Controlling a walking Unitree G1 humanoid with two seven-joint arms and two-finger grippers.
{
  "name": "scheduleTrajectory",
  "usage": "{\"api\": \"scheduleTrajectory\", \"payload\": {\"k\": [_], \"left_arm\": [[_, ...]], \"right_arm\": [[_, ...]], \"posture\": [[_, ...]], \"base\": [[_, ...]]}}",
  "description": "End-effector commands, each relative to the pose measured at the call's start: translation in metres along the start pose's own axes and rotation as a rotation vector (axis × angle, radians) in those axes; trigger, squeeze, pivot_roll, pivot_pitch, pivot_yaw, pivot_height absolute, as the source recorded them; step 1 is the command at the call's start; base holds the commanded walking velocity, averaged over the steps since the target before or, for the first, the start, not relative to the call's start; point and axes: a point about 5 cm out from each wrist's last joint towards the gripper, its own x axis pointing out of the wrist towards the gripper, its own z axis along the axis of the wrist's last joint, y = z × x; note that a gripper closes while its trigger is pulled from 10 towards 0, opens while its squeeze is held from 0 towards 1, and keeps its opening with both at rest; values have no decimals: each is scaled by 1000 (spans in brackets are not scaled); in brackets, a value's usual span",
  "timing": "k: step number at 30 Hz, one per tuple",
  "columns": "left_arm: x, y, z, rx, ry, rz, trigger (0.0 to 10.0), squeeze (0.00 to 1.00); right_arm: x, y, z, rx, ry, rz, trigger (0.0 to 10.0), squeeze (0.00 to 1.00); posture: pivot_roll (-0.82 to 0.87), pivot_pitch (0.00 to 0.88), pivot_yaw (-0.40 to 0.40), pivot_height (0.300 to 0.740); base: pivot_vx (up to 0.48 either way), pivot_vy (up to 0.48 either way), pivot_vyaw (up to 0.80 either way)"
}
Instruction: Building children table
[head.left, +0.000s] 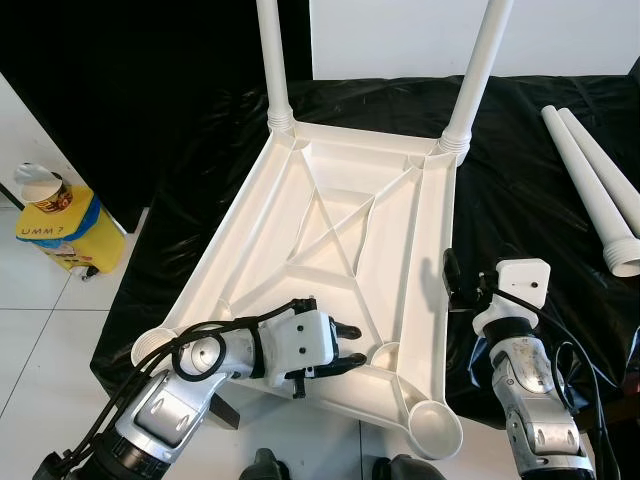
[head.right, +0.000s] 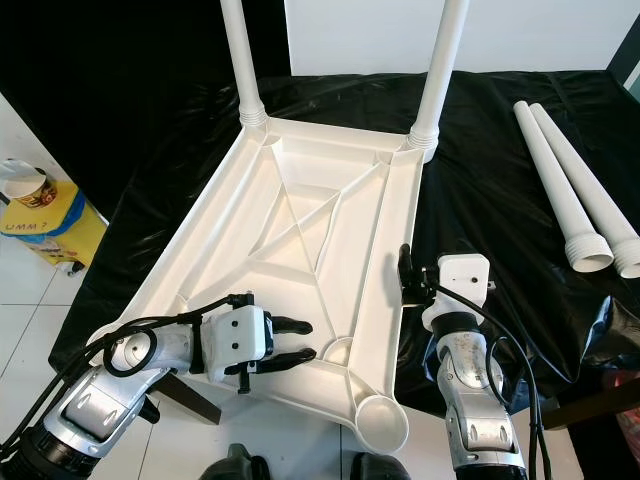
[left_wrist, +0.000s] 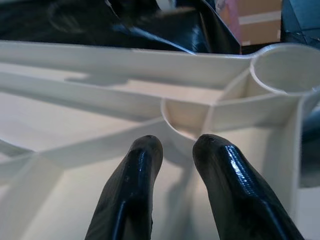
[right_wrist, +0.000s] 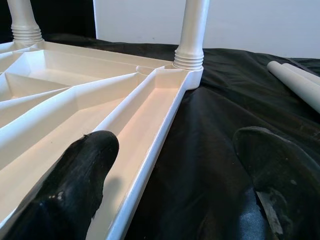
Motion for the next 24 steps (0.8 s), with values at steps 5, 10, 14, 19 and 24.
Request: {"api": "scheduleTrajectory", "payload": {"k": [5,10,14,19,24], "left_arm": [[1,-11,-8,31,71,-85,10000,0],[7,-3,-24,60,189,-31,10000,0],[10,12,-31,43,247,63,10000,0],[15,34,-32,13,276,200,10000,0],[22,59,-30,-61,280,359,10000,0]], "right_arm": [[0,2,-2,2,17,13,10000,0],[1,2,-1,1,15,10,10000,0],[2,1,-1,0,15,4,10000,0],[2,0,0,1,14,-7,10000,0],[2,-1,1,3,13,-24,10000,0]], "posture": [[32,89,-16,740],[25,94,-13,740],[22,95,-12,740],[13,99,-6,740],[6,101,-3,740]], "base": [[0,0,0],[0,0,0],[0,0,0],[0,0,0],[0,0,0]]}}
